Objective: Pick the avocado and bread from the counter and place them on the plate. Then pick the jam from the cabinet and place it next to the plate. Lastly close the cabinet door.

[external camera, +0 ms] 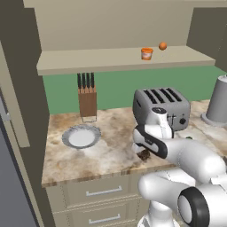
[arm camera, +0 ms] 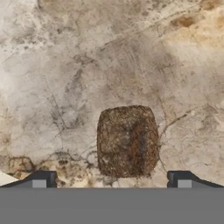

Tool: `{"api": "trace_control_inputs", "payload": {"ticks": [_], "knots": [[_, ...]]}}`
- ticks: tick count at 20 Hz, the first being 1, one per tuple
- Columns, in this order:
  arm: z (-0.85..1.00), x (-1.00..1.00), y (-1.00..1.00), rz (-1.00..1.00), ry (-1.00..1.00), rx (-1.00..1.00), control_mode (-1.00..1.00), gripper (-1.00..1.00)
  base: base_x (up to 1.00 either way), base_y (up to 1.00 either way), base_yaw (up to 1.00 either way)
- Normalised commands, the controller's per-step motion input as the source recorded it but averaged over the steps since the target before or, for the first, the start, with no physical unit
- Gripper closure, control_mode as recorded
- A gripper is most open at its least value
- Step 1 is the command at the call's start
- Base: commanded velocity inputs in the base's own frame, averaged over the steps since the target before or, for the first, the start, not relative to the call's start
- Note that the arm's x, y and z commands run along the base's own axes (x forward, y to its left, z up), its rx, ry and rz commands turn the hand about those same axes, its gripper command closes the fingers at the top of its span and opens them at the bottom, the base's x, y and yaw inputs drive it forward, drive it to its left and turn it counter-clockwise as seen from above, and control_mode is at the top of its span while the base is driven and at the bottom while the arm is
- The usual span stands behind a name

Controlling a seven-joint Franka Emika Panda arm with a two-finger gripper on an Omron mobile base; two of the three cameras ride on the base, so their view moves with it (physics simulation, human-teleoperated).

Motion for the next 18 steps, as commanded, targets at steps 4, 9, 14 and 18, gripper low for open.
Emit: {"api": "trace_control_inputs", "payload": {"ticks": [4,9,14,18], "knots": [[-0.22,0.03,0.00,0.02,0.00,0.00,-1.00,-1.00,0.00,0.00,0.00],[-0.23,0.12,0.00,0.03,0.00,0.00,-1.00,-1.00,0.00,0.00,0.00],[-0.23,0.21,0.00,0.06,0.00,0.00,-1.00,-1.00,0.00,0.00,0.00],[-0.27,0.10,0.00,0.05,0.00,0.00,-1.00,-1.00,0.00,0.00,0.00]]}}
